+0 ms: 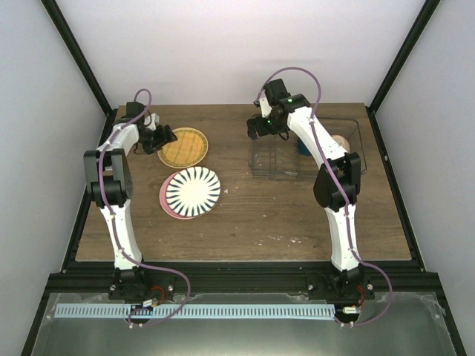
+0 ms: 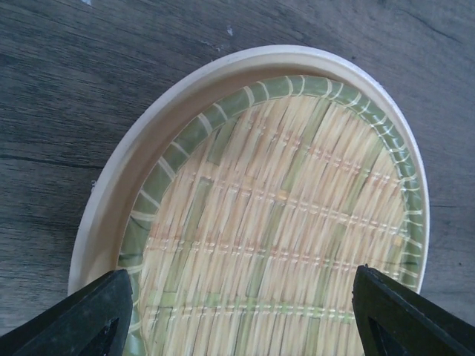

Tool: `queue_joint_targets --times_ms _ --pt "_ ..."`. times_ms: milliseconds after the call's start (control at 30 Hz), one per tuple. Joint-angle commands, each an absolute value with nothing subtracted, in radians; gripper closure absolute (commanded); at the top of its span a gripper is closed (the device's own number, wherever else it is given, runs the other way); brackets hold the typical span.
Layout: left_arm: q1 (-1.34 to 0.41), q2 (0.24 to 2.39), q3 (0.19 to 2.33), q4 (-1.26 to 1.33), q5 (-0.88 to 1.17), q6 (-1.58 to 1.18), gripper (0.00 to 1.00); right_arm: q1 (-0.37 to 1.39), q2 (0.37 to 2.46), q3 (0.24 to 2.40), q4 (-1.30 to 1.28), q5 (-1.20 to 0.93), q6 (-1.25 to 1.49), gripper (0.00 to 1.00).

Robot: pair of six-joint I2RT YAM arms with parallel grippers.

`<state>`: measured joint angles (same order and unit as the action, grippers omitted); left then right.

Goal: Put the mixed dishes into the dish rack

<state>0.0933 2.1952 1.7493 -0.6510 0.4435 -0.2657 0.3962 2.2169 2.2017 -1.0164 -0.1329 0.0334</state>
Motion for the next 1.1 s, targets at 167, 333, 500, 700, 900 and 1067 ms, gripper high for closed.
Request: queue_joint_targets --times_ms 167,333,500,700,900,1067 --pt "0.075 2.221 1.802 -0.739 0.322 -0.220 0.18 0.404 2.214 2.192 -1.022 -0.106 0.009 0.00" --pt "0.074 2.211 1.801 -0.741 0.305 -0.218 0.18 0.403 2.214 2.187 -1.022 -0.104 0.005 0.00" --pt "0.070 2.225 1.802 -0.744 0.309 -0.219 0.18 0.403 2.216 2.186 -1.020 -0.103 0.002 0.00" --pt "0.057 2.244 1.804 -0.743 0.311 -0.221 0.18 0.403 2.216 2.184 -1.022 -0.093 0.000 0.00" --pt "0.051 2.270 1.802 -0.742 0.312 -0.223 0.18 0.403 2.215 2.185 -1.023 -0.081 -0.001 0.00" --pt "0.051 2.276 1.769 -0.716 0.329 -0.232 0.19 0.403 2.216 2.184 -1.025 -0.078 -0.001 0.00"
